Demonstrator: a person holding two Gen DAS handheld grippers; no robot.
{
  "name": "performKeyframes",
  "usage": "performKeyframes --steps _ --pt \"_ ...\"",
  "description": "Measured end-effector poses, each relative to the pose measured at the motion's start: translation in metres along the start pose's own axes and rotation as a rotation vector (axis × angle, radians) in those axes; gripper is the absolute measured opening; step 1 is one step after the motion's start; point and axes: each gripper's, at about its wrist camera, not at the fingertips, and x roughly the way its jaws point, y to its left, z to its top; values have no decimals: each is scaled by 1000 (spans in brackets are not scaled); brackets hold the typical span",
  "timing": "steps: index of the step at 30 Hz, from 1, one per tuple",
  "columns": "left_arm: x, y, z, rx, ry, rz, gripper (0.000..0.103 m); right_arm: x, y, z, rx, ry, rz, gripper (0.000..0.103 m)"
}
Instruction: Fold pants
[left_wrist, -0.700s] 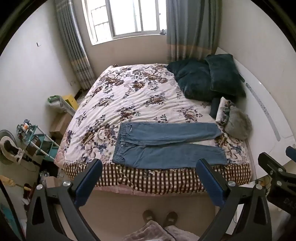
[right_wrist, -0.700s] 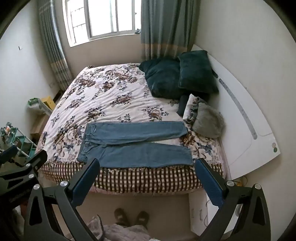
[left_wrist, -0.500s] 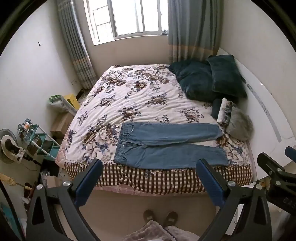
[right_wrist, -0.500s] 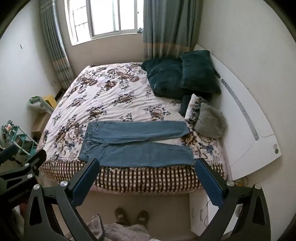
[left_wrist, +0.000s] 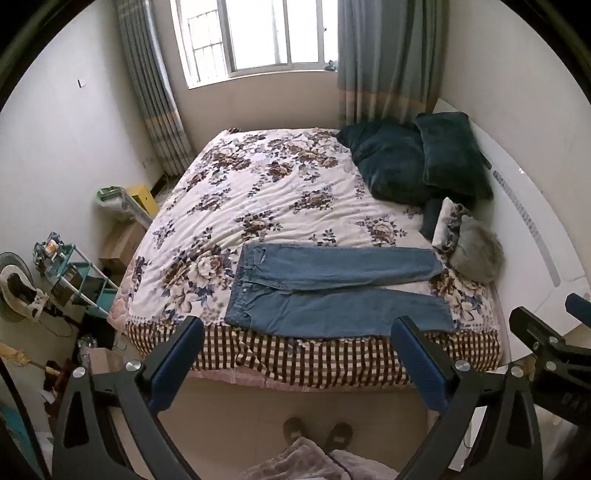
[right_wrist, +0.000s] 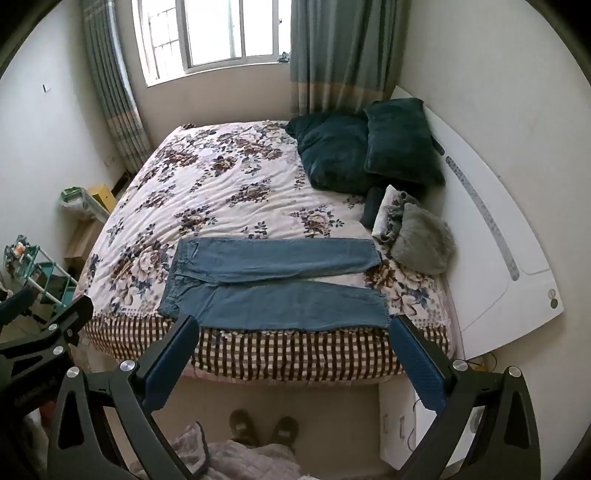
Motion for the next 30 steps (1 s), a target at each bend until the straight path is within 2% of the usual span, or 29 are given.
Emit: performKeyframes --steps 30 --pt "-8 -2 6 2 -16 0 103 -2 3 5 3 -1 1 103"
